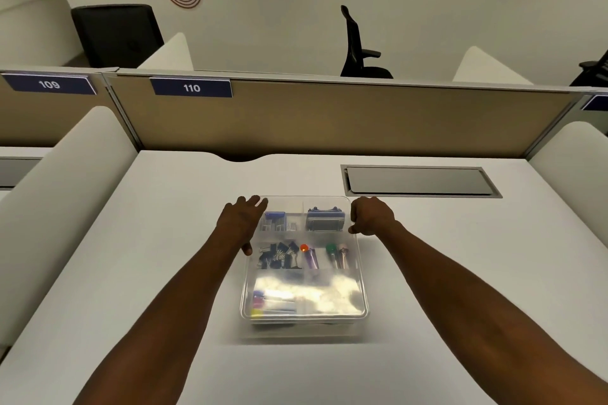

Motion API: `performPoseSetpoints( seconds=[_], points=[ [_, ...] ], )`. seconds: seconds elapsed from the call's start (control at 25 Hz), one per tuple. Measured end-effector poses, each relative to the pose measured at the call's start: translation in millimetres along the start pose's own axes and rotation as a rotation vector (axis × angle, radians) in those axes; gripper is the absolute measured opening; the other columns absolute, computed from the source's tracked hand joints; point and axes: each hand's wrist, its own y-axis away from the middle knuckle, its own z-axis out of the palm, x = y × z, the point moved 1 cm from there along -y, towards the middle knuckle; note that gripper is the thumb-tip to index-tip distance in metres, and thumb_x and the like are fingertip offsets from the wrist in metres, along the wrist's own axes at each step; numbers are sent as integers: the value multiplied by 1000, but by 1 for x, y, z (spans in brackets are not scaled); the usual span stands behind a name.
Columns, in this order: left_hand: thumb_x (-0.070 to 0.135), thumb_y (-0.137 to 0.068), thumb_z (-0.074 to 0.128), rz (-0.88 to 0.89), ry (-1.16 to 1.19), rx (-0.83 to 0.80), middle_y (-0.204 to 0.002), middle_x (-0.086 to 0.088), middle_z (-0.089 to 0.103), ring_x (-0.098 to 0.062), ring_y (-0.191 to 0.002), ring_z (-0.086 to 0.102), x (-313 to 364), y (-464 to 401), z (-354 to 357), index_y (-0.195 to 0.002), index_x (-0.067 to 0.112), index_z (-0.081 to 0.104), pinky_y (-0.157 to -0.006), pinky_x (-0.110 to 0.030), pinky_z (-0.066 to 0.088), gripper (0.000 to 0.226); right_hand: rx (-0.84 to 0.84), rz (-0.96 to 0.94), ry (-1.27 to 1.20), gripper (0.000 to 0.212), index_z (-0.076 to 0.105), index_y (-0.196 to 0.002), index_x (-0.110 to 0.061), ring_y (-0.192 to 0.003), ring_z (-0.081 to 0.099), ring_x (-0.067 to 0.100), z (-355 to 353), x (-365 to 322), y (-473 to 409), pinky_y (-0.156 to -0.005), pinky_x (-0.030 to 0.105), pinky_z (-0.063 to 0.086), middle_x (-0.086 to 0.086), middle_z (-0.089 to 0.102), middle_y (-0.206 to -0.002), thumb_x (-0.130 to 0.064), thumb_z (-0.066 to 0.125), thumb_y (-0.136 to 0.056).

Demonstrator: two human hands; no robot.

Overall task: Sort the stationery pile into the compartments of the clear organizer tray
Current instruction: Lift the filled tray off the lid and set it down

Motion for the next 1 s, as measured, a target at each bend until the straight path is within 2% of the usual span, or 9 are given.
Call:
performPoseSetpoints(
  seconds=[0.08,0.12,0.2,0.32,0.48,0.64,0.8,0.92,1.0],
  points=[
    [36,-54,94,4,-33,-33,-164,-8,2,-34,-147,19,1,-6,-1,-155,16,1,-114,-48,29,139,-23,-3,-10,80,45,-139,-19,-116,57,29,1,4,-3,-88,36,48,8,62,-128,-40,84,-73],
    [36,-54,94,2,-39,-50,-164,-9,0,-34,-148,15,2,-9,-2,-155,15,-1,-115,-48,27,140,-42,-10,1,93,32,-148,-21,-120,55,30,0,5,-5,-91,37,48,9,60,-132,-41,83,-73],
    [36,-54,94,-3,-45,-69,-163,-11,3,-34,-149,11,3,-15,-3,-154,12,-2,-116,-50,25,141,-86,-38,54,103,17,-155,-27,-129,49,30,-1,3,-9,-97,40,47,7,53,-142,-40,81,-76],
    [36,-53,94,-9,-40,-88,-163,-12,7,-34,-149,12,1,-21,-2,-154,9,0,-116,-50,25,141,-141,-75,129,101,14,-156,-29,-136,42,30,-1,-1,-16,-105,42,44,5,41,-153,-39,78,-79],
    [39,-49,95,2,18,-90,-161,-11,15,-34,-148,16,-2,-23,0,-153,12,3,-116,-51,26,142,-166,-75,135,100,14,-156,-28,-140,38,31,0,-1,-21,-108,43,41,7,35,-157,-38,78,-80],
    [43,-46,96,0,-15,-102,-154,-14,31,-34,-139,36,0,-23,-2,-152,11,6,-111,-47,34,143,-178,-69,117,99,16,-156,-29,-142,35,32,2,1,-24,-110,44,38,7,32,-158,-37,79,-79],
    [39,-53,94,-14,-96,-103,-151,-14,36,-31,-130,46,5,-21,-8,-152,8,7,-107,-43,40,136,-174,-73,123,102,15,-156,-28,-139,39,32,3,0,-25,-108,44,41,8,36,-156,-37,80,-78],
    [29,-68,88,-33,-113,-54,-154,-14,32,-30,-131,45,9,-19,-10,-152,7,8,-108,-41,41,118,-118,-50,104,116,6,-156,-27,-122,55,32,6,-4,-23,-95,43,51,12,53,-141,-37,85,-72],
    [28,-69,87,-42,-104,-56,-153,-14,34,-30,-130,46,10,-18,-10,-152,6,8,-108,-41,41,117,-81,-34,98,119,4,-156,-26,-115,59,31,9,-4,-23,-90,42,53,13,58,-134,-38,86,-70]
  ],
)
